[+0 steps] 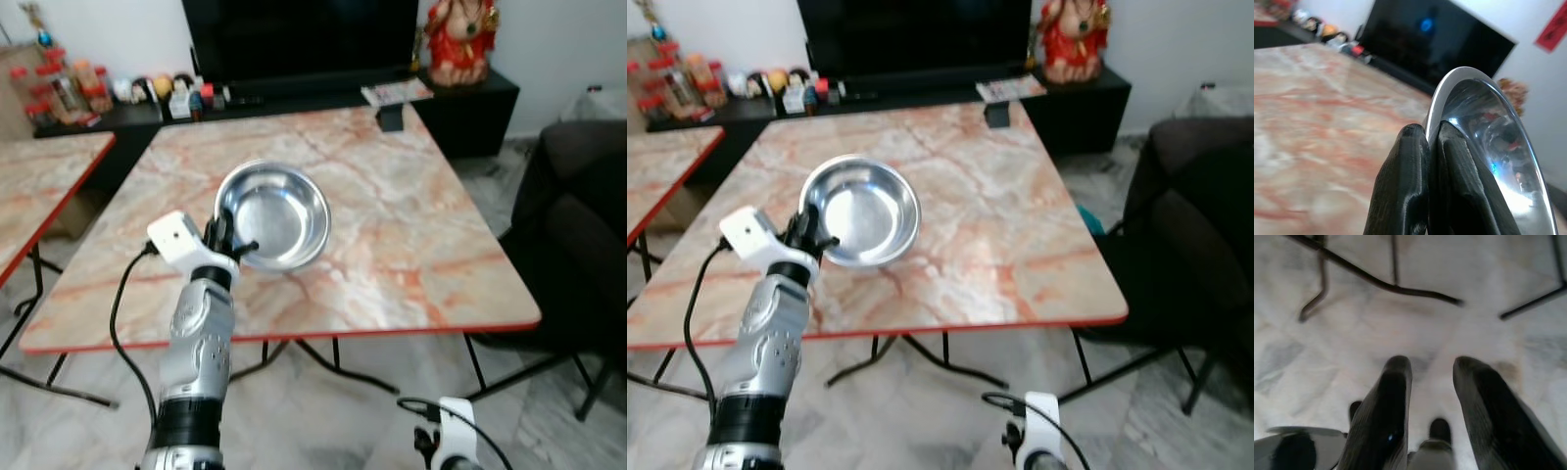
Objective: Setting the table
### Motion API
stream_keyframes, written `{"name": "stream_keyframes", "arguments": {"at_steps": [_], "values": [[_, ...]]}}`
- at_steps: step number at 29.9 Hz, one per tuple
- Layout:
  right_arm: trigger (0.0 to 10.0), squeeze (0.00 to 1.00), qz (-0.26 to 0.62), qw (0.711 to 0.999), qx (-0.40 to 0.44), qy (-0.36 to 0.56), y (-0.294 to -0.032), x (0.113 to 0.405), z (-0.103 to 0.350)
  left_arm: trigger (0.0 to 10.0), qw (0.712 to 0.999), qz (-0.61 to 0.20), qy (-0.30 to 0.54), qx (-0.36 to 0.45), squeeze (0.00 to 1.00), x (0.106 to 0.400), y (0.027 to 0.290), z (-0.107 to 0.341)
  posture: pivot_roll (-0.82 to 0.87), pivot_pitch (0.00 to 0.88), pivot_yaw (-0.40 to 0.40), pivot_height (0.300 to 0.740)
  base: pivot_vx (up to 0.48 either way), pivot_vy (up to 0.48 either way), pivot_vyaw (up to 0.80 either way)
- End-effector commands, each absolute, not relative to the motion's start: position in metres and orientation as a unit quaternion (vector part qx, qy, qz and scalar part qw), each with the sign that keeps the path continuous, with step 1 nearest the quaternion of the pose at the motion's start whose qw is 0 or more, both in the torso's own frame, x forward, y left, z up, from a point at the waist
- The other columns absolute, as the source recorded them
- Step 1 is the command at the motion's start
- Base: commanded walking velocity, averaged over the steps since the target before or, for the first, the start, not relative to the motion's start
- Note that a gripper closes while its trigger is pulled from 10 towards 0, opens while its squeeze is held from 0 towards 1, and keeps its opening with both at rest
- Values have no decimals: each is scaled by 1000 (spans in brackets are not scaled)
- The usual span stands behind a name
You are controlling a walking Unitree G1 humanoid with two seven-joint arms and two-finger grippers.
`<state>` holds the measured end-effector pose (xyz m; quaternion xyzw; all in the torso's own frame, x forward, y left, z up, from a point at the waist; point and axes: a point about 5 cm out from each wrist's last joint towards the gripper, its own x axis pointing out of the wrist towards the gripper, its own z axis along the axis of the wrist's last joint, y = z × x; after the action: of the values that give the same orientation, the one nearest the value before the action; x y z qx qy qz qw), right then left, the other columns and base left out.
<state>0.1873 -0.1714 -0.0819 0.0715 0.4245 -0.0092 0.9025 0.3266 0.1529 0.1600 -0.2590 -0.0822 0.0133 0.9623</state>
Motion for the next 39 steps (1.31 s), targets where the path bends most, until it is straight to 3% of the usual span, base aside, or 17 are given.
{"name": "stream_keyframes", "arguments": {"at_steps": [1,9,39], "values": [[10000,0,-9,904,73,420,-170,190,-80,10000,962,-7,-74,-262,0,327,147,161,-130,0,56,740,0,0,0],[10000,0,-12,904,71,421,-175,188,-81,10000,954,-35,-34,-295,0,322,122,147,-133,0,35,740,0,0,0],[10000,0,-8,906,70,418,-172,189,-81,10000,960,-30,-41,-277,0,324,128,151,-144,0,54,740,0,0,-73]]}}
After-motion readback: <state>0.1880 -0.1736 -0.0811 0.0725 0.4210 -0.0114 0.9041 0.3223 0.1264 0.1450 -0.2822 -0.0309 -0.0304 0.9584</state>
